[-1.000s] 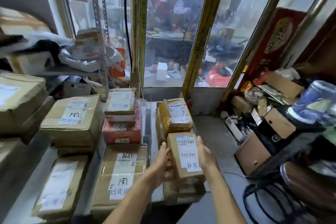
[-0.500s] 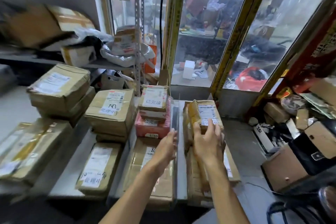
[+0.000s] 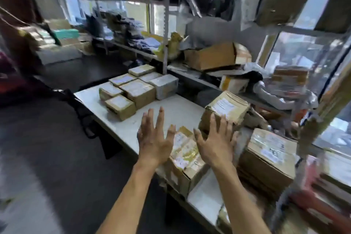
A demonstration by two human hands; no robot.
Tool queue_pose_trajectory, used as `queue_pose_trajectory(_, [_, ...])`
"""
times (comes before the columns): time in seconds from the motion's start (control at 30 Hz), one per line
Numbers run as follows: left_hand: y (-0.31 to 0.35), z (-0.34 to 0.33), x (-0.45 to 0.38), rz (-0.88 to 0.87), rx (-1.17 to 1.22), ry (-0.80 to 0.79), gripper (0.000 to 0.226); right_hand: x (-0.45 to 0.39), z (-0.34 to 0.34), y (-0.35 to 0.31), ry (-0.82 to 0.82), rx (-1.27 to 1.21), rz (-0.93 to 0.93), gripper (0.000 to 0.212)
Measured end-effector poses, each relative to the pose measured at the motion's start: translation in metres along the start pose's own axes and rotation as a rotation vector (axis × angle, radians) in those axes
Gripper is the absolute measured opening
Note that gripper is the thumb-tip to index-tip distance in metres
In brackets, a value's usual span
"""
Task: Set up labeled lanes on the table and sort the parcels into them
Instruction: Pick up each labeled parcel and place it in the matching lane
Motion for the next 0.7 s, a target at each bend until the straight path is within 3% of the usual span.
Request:
queue_pose_trajectory(0.3, [-0.157, 0.078, -0.029, 0.194, -0.001, 0.140, 0.067, -0.021, -0.090, -0.165, -0.111, 0.044, 0.200, 0.078])
queue_pose_trajectory(0.5, [-0.222, 0.081, -0.073, 0.266, 0.017, 0.128, 0.065, -0.071, -0.149, -0.231, -0.185, 0.005, 0.224, 0.078])
queue_pose_trajectory(0.7, [-0.277, 0.080, -0.174, 0.280, -0.019, 0.071, 0.065, -0.151, -0.205, -0.292, -0.222, -0.075, 0.205, 0.079])
Point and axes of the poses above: each hand's wrist, its own x-axis away from the middle knuckle, its own z-axis out of the back of the hand, y = z × x, the point moved 7 cm from there along -x, towards the middle knuckle, and after that the axes turned 7 degrees about -z, right-handed, at the moved point
